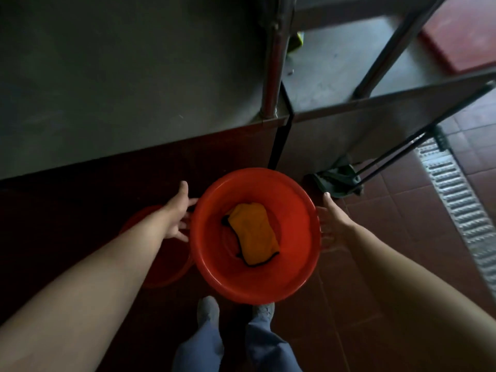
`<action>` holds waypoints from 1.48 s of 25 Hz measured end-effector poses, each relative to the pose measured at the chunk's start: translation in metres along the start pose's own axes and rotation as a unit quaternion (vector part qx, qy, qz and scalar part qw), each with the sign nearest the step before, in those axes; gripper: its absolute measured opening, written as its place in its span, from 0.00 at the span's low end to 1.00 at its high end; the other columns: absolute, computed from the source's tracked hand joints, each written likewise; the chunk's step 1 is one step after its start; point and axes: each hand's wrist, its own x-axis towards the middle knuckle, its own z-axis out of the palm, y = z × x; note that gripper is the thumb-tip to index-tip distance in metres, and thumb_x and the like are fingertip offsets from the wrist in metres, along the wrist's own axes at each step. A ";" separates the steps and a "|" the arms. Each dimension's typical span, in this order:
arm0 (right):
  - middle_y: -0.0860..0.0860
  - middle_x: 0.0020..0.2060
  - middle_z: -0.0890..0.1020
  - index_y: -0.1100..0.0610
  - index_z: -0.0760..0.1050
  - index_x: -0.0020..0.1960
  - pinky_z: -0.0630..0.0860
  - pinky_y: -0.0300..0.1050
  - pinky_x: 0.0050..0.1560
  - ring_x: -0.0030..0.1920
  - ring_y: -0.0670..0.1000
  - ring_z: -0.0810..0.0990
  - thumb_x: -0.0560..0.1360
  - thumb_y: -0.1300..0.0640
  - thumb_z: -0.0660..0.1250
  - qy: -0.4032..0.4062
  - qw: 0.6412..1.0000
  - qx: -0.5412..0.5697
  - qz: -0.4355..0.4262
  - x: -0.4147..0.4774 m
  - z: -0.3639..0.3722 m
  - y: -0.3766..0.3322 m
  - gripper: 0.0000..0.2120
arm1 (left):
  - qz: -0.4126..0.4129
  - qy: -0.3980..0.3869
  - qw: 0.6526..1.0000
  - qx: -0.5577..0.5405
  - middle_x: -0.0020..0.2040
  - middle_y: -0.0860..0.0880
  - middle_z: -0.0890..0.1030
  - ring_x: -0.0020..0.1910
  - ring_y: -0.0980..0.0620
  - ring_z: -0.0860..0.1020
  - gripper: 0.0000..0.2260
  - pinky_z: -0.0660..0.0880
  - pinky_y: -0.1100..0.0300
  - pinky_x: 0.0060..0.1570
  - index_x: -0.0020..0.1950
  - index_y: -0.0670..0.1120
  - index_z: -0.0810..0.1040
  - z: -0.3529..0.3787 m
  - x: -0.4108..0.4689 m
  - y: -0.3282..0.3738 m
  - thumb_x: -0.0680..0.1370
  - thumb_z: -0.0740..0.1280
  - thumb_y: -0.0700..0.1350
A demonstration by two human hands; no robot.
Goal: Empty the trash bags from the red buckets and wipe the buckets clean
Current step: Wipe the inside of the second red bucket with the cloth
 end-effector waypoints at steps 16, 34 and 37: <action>0.61 0.66 0.74 0.53 0.75 0.68 0.62 0.76 0.69 0.71 0.67 0.67 0.76 0.24 0.43 -0.043 0.985 -0.139 -0.096 -0.347 0.106 -0.065 0.42 | 0.092 -0.034 0.993 -0.063 0.69 0.36 0.70 0.67 0.33 0.70 0.45 0.73 0.29 0.56 0.74 0.51 0.69 -0.224 -0.320 -0.003 0.71 0.45 0.80; 0.58 0.64 0.76 0.55 0.74 0.69 0.73 0.68 0.60 0.62 0.63 0.75 0.76 0.25 0.51 -0.090 0.937 -0.284 -0.181 -0.364 0.351 -0.298 0.40 | 0.123 0.122 0.970 -0.169 0.71 0.36 0.69 0.69 0.33 0.69 0.44 0.70 0.29 0.60 0.74 0.46 0.70 -0.431 -0.358 0.110 0.74 0.45 0.77; 0.59 0.62 0.77 0.56 0.75 0.65 0.71 0.64 0.63 0.60 0.62 0.76 0.76 0.26 0.54 -0.102 0.929 -0.297 -0.195 -0.355 0.388 -0.330 0.37 | 0.125 0.146 0.963 -0.189 0.74 0.37 0.68 0.72 0.34 0.67 0.43 0.67 0.32 0.64 0.76 0.45 0.67 -0.446 -0.341 0.134 0.76 0.44 0.75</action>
